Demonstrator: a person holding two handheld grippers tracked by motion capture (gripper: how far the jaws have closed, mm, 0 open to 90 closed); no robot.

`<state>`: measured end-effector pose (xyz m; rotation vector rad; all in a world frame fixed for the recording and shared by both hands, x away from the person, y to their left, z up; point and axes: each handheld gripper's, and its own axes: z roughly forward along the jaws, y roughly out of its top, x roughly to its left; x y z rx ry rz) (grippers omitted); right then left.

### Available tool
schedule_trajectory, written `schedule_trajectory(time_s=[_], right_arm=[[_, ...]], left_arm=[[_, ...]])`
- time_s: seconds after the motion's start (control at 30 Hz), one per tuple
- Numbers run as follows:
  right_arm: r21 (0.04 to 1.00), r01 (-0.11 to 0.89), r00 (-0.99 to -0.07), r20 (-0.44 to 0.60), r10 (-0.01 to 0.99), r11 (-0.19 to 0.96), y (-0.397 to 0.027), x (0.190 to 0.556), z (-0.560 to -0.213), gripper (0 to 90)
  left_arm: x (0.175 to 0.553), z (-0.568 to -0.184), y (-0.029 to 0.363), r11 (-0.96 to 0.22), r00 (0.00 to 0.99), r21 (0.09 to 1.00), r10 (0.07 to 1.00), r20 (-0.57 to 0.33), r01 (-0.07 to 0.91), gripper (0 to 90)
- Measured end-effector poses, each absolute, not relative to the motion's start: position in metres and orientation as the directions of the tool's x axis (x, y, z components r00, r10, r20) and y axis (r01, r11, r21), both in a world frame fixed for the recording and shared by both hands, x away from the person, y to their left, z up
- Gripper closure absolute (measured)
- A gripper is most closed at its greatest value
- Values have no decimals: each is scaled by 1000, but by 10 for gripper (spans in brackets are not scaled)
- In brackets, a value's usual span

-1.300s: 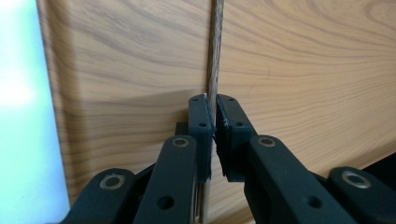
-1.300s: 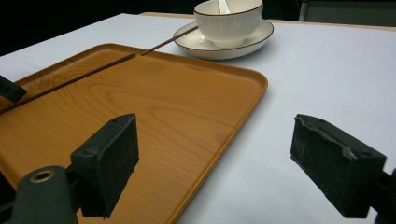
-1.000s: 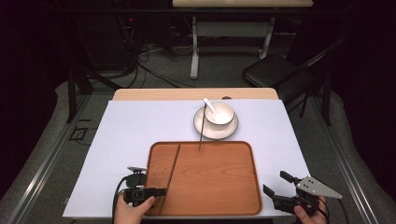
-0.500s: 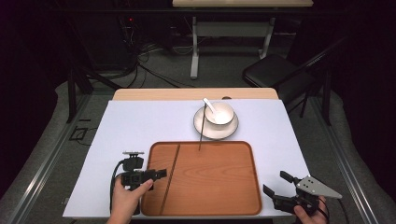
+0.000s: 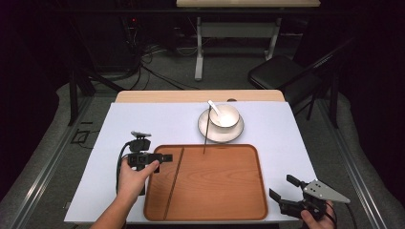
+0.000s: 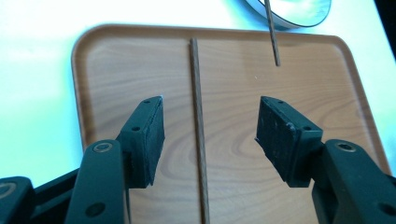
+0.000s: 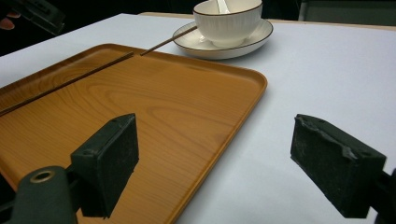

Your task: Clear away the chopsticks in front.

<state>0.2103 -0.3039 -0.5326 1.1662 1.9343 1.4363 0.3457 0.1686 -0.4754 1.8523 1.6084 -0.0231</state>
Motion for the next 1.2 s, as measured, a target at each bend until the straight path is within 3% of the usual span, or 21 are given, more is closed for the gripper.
schedule_trajectory(time_s=[0.7,1.2], right_arm=[[928,360,-534,123,837,93,-304,211,-533,149],[929,359,-535,123,836,94,-305,211,-533,149]], left_arm=[[403,-473,123,-78,302,481,862,-408,873,567],[430,-490,81,-120,316,428,849,-423,896,650]])
